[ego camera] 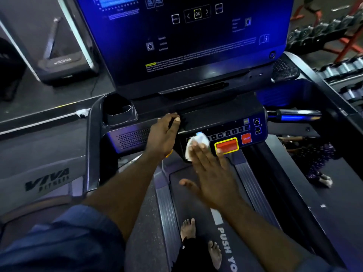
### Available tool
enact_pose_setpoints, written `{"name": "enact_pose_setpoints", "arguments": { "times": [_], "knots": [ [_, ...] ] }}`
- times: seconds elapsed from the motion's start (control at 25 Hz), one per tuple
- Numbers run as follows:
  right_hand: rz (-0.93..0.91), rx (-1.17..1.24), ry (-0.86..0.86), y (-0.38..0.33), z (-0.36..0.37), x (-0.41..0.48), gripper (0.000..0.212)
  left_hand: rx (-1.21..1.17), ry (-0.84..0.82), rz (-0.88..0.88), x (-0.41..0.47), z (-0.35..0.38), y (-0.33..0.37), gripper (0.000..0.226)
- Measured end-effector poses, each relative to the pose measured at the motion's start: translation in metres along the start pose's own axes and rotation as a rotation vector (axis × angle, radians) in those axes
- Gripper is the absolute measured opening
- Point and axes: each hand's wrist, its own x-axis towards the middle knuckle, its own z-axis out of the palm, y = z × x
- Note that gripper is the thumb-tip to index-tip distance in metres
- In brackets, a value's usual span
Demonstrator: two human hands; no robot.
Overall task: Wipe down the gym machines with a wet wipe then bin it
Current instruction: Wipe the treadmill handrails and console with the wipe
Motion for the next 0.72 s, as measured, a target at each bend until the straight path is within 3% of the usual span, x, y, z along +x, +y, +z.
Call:
{"name": "enact_pose_setpoints", "arguments": {
  "times": [0.12,0.32,0.52,0.72],
  "knots": [
    [0.147,-0.010,0.044,0.000,-0.015,0.031,0.097,0.027,0.017,0.029,0.003,0.002,0.003,0.032],
    [-0.029,0.036,-0.035,-0.012,0.002,-0.014,0.098,0.098,0.019,0.073,0.005,0.004,0.000,0.038],
    [0.169,0.028,0.041,-0.002,-0.018,0.029,0.095,0.114,0.012,0.069,0.005,0.005,0.001,0.045],
    [-0.078,-0.081,0.010,0.016,-0.015,0.011,0.090,0.168,-0.042,0.098,0.001,0.007,0.001,0.057]
  ]
}}
